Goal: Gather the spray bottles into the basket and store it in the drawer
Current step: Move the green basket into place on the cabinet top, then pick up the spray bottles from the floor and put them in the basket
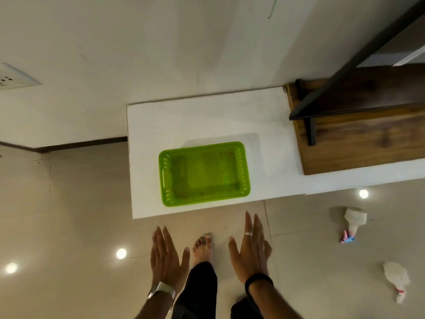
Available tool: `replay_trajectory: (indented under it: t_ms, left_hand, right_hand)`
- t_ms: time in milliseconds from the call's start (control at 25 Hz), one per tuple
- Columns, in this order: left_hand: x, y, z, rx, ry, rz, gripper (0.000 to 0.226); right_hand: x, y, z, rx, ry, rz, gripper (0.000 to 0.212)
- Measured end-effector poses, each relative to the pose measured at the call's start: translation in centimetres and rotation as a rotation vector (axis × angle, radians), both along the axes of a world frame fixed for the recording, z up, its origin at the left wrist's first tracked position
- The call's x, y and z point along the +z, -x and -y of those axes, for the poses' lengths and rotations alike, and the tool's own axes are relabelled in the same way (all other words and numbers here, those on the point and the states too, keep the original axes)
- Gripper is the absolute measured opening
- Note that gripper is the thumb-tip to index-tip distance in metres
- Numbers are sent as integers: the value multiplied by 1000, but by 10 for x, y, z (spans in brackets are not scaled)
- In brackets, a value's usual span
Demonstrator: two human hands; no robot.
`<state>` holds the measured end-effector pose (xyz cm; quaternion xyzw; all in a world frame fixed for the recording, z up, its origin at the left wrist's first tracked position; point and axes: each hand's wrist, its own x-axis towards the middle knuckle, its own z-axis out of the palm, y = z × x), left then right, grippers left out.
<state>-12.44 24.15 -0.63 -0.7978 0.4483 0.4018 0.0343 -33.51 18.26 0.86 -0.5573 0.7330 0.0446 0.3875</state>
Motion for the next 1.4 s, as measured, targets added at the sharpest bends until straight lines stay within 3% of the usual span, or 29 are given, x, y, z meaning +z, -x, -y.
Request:
replay_trajectory:
  t_ms: [160,280,520,840,1120,1280,1400]
  left_hand:
    - [-8,46,-36,-320,-211,65,110]
    - [-10,83,-31,-561,-262,149,117]
    - [-22,198,11,-833,-196,218,86]
    - [-68,526,-38,-1306,-149,91,77]
    - [-175,773,-152,-1530,-350,-76,73]
    - [-270,842,-220,-1538,-517,-79,73]
    - [-332,858,-259,-1455,-632,-66,71]
  right_hand:
    - [-11,48,-63,-66,-146,-75,89]
    - [-12,110,-108,-233,-218,-104,87]
    - [-25,264,-194,-454,-222,-128,85]
    - [-79,484,-323,-878,-254,-184,77]
    - [-217,603,-439,-1238,-356,-129,75]
    - [-316,647,-464,-1467,-310,-36,79]
    - [-383,670,-470,-1576,-263,52,105]
